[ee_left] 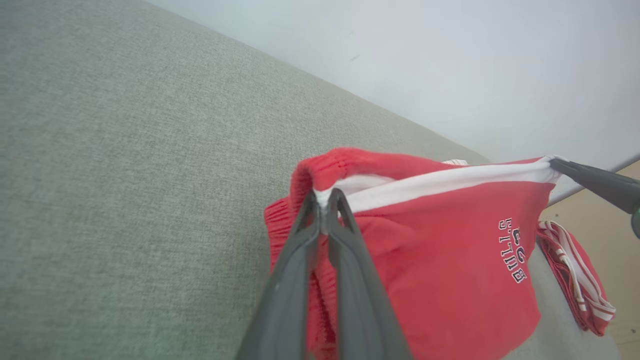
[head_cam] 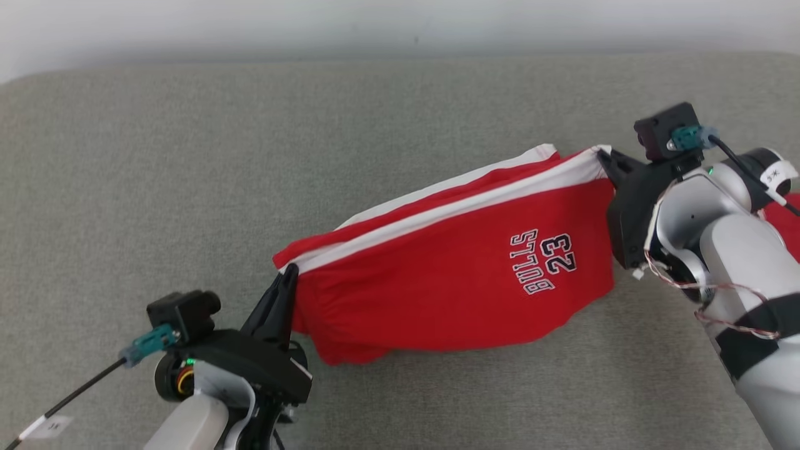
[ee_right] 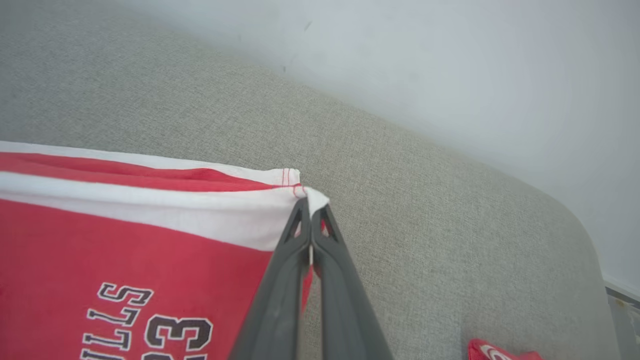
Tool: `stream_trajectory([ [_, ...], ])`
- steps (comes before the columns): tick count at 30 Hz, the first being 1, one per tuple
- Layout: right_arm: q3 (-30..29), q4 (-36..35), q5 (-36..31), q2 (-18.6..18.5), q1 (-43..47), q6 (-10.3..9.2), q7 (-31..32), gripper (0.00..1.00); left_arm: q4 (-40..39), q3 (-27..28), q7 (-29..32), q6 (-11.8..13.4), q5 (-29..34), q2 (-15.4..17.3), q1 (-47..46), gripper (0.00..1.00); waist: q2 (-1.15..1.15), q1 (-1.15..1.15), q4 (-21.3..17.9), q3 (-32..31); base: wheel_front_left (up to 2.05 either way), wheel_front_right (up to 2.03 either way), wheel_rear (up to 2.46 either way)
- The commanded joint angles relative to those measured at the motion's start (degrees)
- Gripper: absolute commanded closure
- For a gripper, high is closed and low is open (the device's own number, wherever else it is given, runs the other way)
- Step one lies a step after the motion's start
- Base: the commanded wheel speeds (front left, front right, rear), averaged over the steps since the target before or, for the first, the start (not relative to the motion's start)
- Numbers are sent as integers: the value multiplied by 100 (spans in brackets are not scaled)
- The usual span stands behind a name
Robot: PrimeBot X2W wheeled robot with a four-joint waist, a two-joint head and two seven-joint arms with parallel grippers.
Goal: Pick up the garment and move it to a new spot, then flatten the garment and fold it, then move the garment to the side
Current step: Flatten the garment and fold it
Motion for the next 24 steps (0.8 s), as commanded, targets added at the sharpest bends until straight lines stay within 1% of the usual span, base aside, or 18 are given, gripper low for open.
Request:
stream_trajectory([
  [1,25,156,-68,77,-156,-17,-112,100,57,-2,13,29,90,-33,-145,100,-1,-1,215,260,0,0,0],
  [3,33,434,-173,145,-361,-17,-270,100,151,-26,38,87,142,-71,-284,100,-1,-1,256,351,0,0,0],
  [4,-52,710,-281,223,-525,-17,-439,100,254,-60,34,190,235,-88,-429,100,-1,-1,296,420,0,0,0],
  [5,-110,840,-333,276,-602,-17,-515,100,297,-76,61,224,265,-122,-489,100,-1,-1,316,453,0,0,0],
  [6,-110,840,-333,276,-602,-17,-515,100,297,-76,61,224,265,-122,-489,100,-1,-1,316,453,0,0,0],
  [9,-233,1180,-495,423,-778,-17,-718,100,437,-96,74,312,331,-179,-648,100,-1,-1,352,521,0,0,0],
  [12,-277,1474,-604,537,-901,-17,-858,100,564,-121,64,339,361,-238,-752,100,-1,-1,368,565,0,0,0],
  [13,-296,1559,-629,573,-957,-17,-908,100,601,-101,29,372,370,-258,-782,89,-1,-1,372,578,0,0,0],
  [14,-311,1642,-660,614,-997,-17,-953,100,636,-93,-5,380,388,-268,-807,47,-1,-1,371,589,0,0,0],
  [15,-335,1730,-672,653,-1031,-17,-998,100,668,-98,-12,392,407,-281,-833,0,-1,-1,368,598,0,0,0],
  [16,-352,1801,-692,693,-1058,-17,-1051,83,695,-106,-32,393,411,-300,-854,0,-1,-1,364,605,0,0,0],
  [17,-355,1870,-679,746,-1077,-17,-1097,2,720,-112,-51,390,421,-313,-870,0,-1,-1,359,608,0,0,0],
  [18,-355,1928,-670,785,-1106,-17,-1158,0,750,-116,-67,385,427,-323,-881,0,-1,-1,352,606,0,0,0],
  [21,-286,2072,-631,831,-1161,-17,-1252,0,815,-111,-143,353,434,-339,-873,0,-1,-1,323,557,0,0,0],
  [24,-263,2143,-469,871,-1171,-17,-1295,0,809,-22,-344,349,429,-282,-718,0,-1,-1,282,455,0,0,0],
])
